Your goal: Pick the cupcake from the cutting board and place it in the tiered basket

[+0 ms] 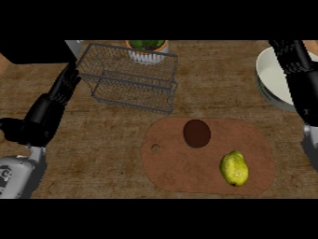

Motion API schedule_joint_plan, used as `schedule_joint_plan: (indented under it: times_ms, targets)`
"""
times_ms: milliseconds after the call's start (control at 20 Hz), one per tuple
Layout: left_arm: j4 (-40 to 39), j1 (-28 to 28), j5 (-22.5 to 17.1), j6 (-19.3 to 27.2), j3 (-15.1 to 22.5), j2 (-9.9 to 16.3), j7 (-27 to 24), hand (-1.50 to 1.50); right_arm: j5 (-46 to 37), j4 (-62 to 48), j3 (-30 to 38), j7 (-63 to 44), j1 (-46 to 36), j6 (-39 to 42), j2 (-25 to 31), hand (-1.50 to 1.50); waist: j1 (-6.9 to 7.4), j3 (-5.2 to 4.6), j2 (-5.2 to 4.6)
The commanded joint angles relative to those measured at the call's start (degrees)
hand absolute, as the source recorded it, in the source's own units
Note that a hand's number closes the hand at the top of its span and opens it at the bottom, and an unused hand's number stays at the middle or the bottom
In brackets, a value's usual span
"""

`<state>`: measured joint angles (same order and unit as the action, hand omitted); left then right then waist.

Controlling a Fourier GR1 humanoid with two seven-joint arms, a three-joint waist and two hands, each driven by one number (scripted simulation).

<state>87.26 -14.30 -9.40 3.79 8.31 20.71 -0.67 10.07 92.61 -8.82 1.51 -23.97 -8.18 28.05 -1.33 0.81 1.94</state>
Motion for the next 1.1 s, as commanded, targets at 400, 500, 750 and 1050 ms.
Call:
schedule_joint_plan:
  times_ms: [400,500,750,1050]
  targets:
    - [-3.6,5.1,-5.1,1.1,0.2,-5.5,9.2,0.0,-1.5,-2.5,8.6,19.4,22.8,-23.3,-20.0,-1.5,-1.96,-0.42,-2.41]
    - [-2.0,6.2,-6.3,-0.3,0.7,-5.3,10.8,0.0,-0.8,-2.4,7.4,32.3,29.3,-20.6,-23.4,-1.5,-0.12,-0.55,-1.9]
    - [-3.2,3.4,-5.1,-0.3,2.0,-7.7,12.2,0.0,-14.9,0.5,-4.5,34.4,35.1,-20.5,-19.7,-1.5,0.68,-0.84,-1.83]
    - [-2.7,5.3,-4.8,-0.2,1.7,-7.1,11.4,0.0,-36.2,8.8,-11.5,13.7,42.4,-32.6,-15.8,-1.5,0.35,-1.24,-1.72]
